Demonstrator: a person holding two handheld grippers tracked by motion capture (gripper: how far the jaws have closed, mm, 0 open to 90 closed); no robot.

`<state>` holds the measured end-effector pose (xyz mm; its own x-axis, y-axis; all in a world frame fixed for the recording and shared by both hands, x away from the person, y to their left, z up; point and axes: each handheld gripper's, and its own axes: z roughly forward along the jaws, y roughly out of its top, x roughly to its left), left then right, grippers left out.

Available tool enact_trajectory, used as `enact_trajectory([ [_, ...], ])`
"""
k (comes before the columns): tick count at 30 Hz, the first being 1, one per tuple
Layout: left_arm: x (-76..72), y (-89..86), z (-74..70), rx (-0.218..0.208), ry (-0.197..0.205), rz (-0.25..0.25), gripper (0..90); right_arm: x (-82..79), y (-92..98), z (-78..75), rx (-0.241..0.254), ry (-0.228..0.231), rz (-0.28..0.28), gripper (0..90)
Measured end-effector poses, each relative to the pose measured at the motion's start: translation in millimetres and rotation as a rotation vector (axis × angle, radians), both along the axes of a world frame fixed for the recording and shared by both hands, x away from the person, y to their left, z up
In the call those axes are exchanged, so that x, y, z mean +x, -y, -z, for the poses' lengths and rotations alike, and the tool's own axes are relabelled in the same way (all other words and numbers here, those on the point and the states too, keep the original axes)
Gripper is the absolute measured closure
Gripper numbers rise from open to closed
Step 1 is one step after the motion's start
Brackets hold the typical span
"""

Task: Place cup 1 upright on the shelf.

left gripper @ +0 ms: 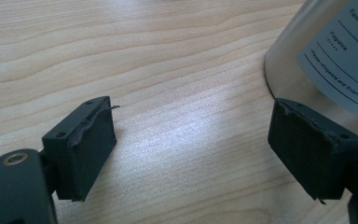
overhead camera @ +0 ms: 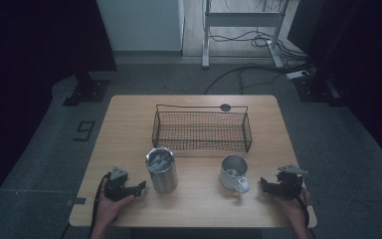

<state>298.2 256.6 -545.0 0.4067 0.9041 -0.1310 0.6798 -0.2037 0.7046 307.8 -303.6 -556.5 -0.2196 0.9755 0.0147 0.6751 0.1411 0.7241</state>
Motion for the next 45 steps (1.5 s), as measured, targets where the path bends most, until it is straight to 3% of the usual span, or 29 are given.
enact_trajectory([
  [20, -5.9, -3.7, -9.3, -0.047, 0.024, -0.006, 15.0, 1.2, 1.2, 0.0, -0.001, -0.010, 0.028, 1.6],
  [40, -20.7, -2.2, -37.7, -0.098, 0.109, 0.016, 15.1, 1.5, 1.6, 0.1, -0.002, -0.009, 0.031, 1.6],
  [45, -26.6, 1.3, -49.4, -0.126, 0.123, 0.042, 15.1, 1.5, 1.6, 0.0, -0.002, -0.009, 0.031, 1.7],
])
